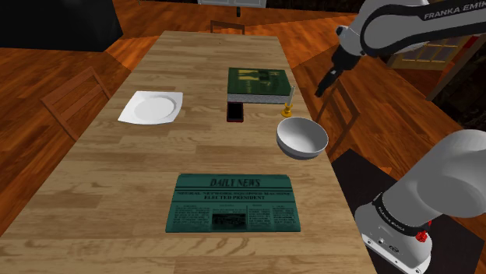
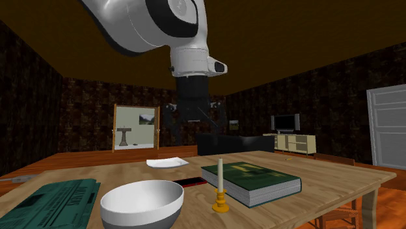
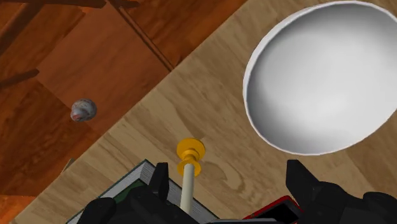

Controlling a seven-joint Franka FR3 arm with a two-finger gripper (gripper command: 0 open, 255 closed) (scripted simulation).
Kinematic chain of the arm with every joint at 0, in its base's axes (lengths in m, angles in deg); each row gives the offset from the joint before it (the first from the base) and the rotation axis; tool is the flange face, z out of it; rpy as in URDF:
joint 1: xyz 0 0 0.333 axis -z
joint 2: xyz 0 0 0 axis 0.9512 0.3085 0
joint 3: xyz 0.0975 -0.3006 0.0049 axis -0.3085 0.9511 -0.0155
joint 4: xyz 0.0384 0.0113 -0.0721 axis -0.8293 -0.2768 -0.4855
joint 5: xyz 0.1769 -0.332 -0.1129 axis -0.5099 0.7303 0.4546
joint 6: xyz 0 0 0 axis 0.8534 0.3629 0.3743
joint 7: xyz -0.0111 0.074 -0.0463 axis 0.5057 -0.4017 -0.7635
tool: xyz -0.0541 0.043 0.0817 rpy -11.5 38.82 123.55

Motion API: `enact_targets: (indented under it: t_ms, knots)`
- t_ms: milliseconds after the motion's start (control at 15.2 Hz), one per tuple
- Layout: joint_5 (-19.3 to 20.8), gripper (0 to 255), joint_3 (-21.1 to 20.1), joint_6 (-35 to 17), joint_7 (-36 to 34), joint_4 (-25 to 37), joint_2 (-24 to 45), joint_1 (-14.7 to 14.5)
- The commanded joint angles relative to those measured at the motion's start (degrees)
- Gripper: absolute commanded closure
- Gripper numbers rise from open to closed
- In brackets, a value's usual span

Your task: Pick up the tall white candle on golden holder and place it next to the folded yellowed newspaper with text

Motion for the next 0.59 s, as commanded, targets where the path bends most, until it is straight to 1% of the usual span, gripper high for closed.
enact_targets:
  t_ms: [0,198,330,396,462,528]
  knots:
    - [-1.23,0,2.47,-6.95,2.99,-0.76,3.91,-1.36]
    - [-5.1,0,7.0,-15.99,8.9,-0.34,10.56,-4.89]
    - [-9.71,0,10.79,-21.49,14.3,0.66,15.34,-8.62]
    - [-12.96,0,13.01,-23.97,17.7,1.4,17.81,-11.04]
    - [-17.01,0,15.51,-26.21,21.7,2.33,20.34,-13.9]
    - [-22.12,0,18.25,-28.12,26.5,3.49,22.94,-17.18]
